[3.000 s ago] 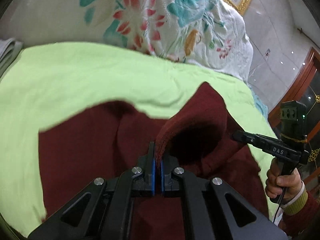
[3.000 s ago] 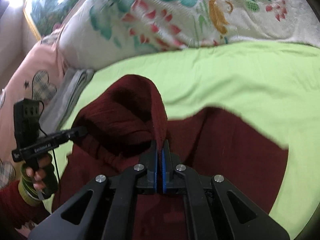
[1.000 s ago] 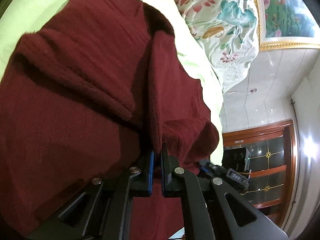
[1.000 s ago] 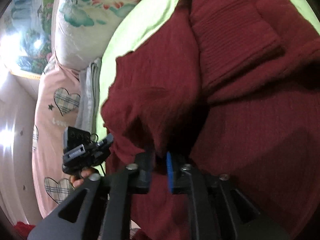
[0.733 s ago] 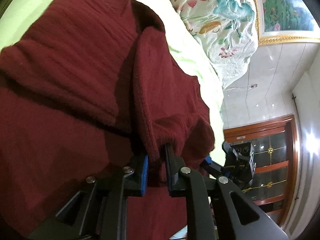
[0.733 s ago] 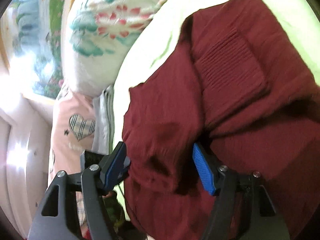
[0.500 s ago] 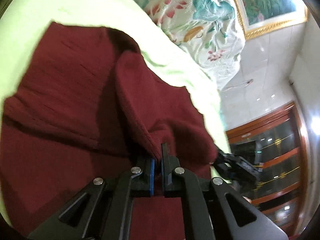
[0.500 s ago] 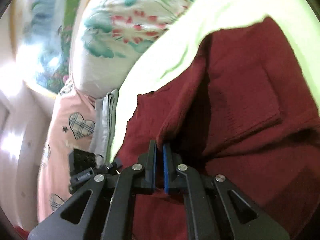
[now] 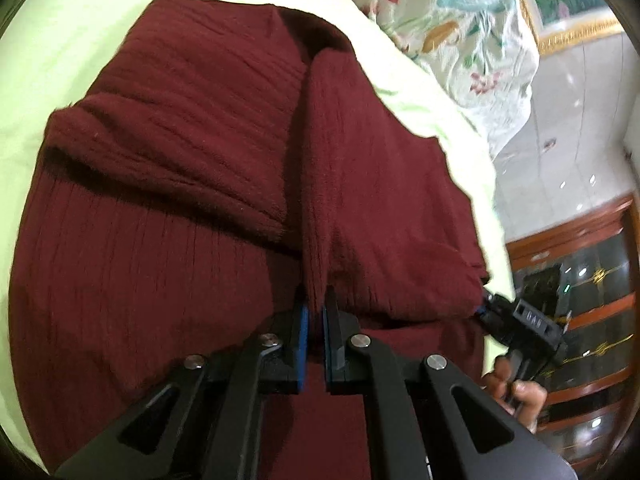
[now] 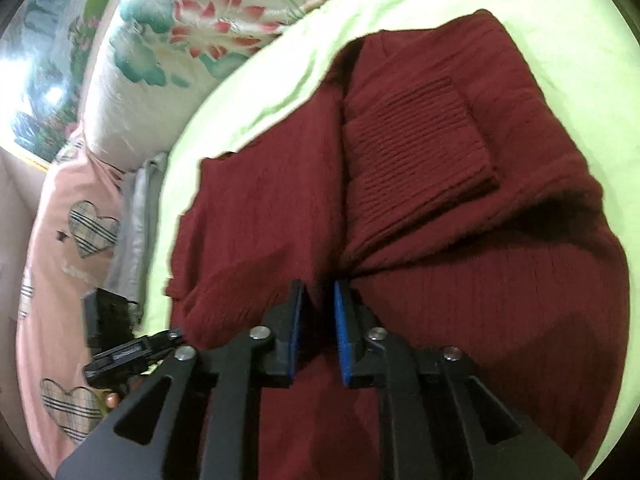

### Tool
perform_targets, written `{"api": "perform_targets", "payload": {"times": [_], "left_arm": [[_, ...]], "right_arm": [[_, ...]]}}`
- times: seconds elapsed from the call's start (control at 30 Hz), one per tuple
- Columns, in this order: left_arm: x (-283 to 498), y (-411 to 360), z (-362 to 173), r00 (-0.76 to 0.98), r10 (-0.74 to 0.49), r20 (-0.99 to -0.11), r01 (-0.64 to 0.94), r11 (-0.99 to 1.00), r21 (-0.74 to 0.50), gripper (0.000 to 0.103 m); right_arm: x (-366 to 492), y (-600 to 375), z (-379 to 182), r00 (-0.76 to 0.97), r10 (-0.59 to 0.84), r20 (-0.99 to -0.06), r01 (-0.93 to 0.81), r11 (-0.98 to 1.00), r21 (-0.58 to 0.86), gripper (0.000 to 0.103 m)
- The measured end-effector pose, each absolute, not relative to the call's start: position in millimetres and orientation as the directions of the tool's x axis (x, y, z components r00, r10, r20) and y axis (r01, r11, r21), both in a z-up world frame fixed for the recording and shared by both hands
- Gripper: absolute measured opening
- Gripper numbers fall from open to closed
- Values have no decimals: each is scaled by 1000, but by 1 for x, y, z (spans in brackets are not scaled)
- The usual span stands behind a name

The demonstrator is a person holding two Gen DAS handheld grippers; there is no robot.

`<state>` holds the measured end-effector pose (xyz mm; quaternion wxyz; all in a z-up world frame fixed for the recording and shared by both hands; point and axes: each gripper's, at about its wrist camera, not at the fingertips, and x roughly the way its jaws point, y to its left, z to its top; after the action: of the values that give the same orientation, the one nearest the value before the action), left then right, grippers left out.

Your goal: Fold large clothes

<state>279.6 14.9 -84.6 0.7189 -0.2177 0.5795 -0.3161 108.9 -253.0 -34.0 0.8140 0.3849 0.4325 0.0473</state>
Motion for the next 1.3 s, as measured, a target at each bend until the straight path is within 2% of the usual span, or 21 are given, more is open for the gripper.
{"api": "perform_targets", "payload": {"times": [0.03,0.07,0.1,0.17,0.23,0.27,0.3,0.37,0.4,0.43,0.57,0.63,0.7,0.83,0.9,0.93,1.0,1.13,1.3], "left_arm": [[279,15,-84,128,-714,-689,198,699,-687,5],[276,16,-84,130,-723,-678,199,689,-696,5],[275,15,-85,130,-728,-674,198,685,-701,5],[276,13,-89,116,-741,-661,184,670,-719,5],[278,12,-90,119,-787,-606,176,617,-767,4],[280,12,-88,122,-825,-552,178,565,-806,4],[282,13,-86,128,-852,-508,185,524,-831,3],[285,17,-78,149,-898,-414,224,438,-870,3],[285,19,-76,161,-894,-419,233,447,-864,3],[286,20,-77,164,-872,-461,232,488,-842,3],[277,11,-85,136,-761,-634,261,645,-718,3],[271,13,-89,125,-714,-689,269,693,-669,4],[264,19,-89,129,-701,-701,260,706,-658,4],[249,41,-80,152,-671,-726,256,736,-627,7],[235,53,-71,173,-657,-733,268,748,-607,7],[228,58,-68,179,-654,-735,270,751,-603,8],[213,73,-62,197,-646,-737,271,759,-593,14],[179,105,-50,265,-598,-756,258,800,-542,26],[142,156,-41,357,-495,-792,213,869,-447,46]], "right_arm": [[104,-251,-32,634,423,-647,241,687,685,33],[102,-249,-31,640,423,-641,237,685,689,46],[100,-245,-31,642,417,-644,240,689,684,53],[104,-238,-36,633,411,-656,242,700,672,53],[110,-236,-41,634,395,-665,257,703,663,43],[113,-237,-43,639,397,-660,265,692,672,21],[116,-240,-44,647,410,-643,263,672,693,7],[115,-246,-38,701,432,-568,221,626,748,7],[111,-248,-33,730,429,-532,193,617,763,7],[108,-249,-29,739,412,-534,192,630,753,7],[102,-249,-39,667,360,-653,275,695,664,10],[98,-249,-46,635,350,-689,314,697,644,11],[89,-253,-43,647,343,-681,328,681,654,16],[73,-249,-21,671,299,-679,304,724,619,17],[58,-249,-9,685,286,-670,287,739,609,24],[50,-250,-5,691,278,-667,285,743,606,28],[33,-252,0,703,270,-658,281,745,605,46],[-2,-254,4,711,249,-657,269,767,582,47],[-41,-260,-4,690,228,-687,288,784,550,47]]}}
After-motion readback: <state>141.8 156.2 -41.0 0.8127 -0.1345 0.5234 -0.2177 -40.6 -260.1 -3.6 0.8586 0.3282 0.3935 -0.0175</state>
